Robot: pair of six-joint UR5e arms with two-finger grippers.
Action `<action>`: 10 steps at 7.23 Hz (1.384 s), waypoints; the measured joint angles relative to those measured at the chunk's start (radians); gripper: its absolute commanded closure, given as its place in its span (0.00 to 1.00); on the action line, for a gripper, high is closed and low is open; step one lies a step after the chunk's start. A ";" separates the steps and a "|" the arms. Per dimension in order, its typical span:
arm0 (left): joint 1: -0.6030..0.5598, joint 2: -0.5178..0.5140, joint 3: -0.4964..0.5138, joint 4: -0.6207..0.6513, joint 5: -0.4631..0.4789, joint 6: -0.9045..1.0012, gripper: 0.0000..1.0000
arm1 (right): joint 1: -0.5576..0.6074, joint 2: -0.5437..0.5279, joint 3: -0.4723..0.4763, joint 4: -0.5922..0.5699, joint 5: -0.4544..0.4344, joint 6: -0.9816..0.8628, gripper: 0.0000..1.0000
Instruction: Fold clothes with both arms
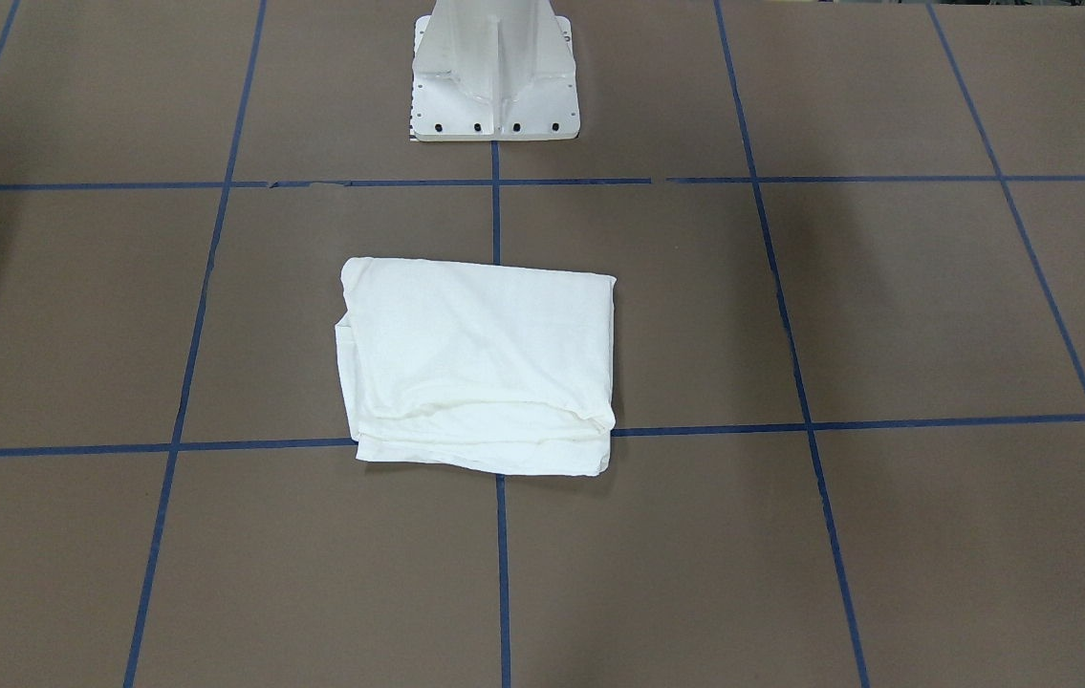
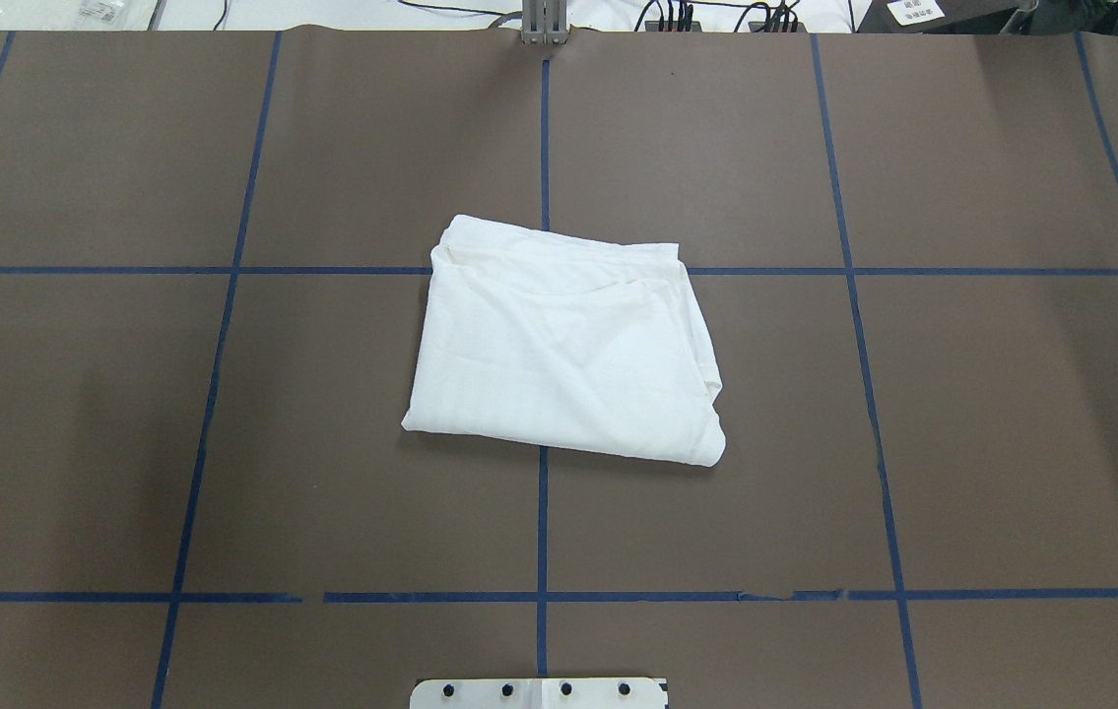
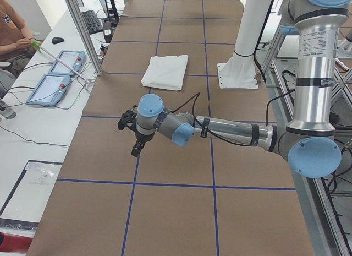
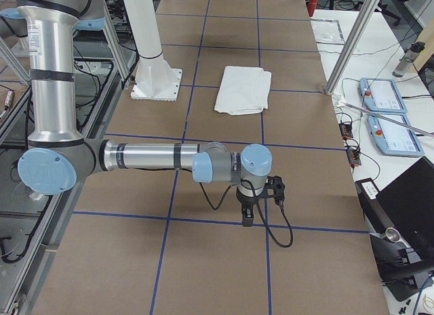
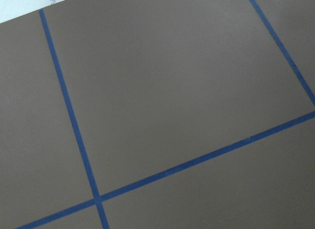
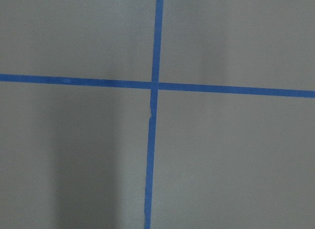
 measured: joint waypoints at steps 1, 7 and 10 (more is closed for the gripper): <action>-0.010 0.005 0.024 0.002 -0.002 0.004 0.01 | -0.002 -0.004 0.002 -0.003 -0.001 -0.002 0.00; -0.058 0.031 0.025 0.080 0.005 0.113 0.00 | -0.041 -0.007 0.003 -0.004 0.002 -0.005 0.00; -0.081 0.029 -0.012 0.214 -0.001 0.117 0.00 | -0.042 -0.009 0.000 -0.004 0.012 -0.004 0.00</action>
